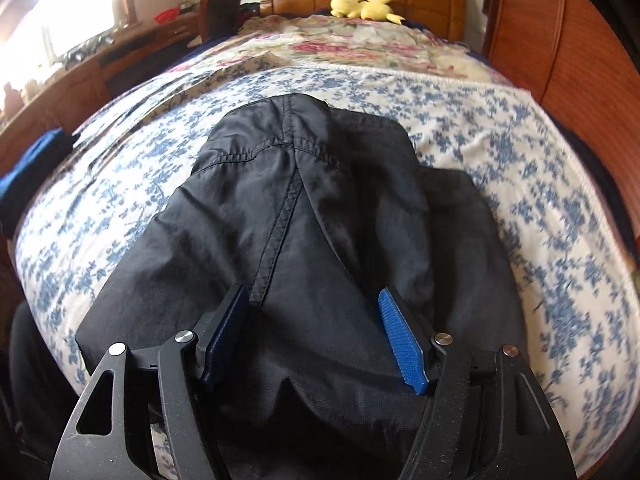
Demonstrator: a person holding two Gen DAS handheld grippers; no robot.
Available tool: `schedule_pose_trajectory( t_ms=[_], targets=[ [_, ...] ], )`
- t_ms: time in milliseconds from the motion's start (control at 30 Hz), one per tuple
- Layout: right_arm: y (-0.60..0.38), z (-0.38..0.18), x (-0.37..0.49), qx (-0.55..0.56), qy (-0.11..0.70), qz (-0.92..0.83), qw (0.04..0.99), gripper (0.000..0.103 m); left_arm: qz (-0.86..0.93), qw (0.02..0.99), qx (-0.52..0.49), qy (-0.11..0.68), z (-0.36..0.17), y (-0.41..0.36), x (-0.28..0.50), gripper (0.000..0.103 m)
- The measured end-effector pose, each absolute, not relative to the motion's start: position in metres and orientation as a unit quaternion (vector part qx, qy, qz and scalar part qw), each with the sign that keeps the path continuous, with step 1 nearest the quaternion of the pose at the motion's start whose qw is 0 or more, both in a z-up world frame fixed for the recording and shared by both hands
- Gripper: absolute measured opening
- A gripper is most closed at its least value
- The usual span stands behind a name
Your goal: Fold large clothes
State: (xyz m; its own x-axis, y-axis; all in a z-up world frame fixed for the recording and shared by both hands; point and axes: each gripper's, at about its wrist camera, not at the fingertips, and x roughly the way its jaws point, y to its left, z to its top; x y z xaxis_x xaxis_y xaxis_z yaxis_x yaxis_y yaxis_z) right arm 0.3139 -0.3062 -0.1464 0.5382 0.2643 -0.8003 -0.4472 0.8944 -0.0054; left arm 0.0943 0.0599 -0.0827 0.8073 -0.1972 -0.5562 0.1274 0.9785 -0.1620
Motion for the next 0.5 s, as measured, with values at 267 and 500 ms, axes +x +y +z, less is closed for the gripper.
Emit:
schedule_pose_trajectory(
  t_ms=[267, 500],
  targets=[
    [-0.315, -0.156, 0.321, -0.067, 0.449, 0.214, 0.865, 0.073, -0.085, 0.946, -0.058, 0.306, -0.088, 0.058, 0.095, 0.037],
    [-0.314, -0.158, 0.317, -0.05, 0.462, 0.261, 0.846, 0.025, -0.091, 0.945, -0.055, 0.31, -0.09, 0.053, 0.096, 0.037]
  ],
)
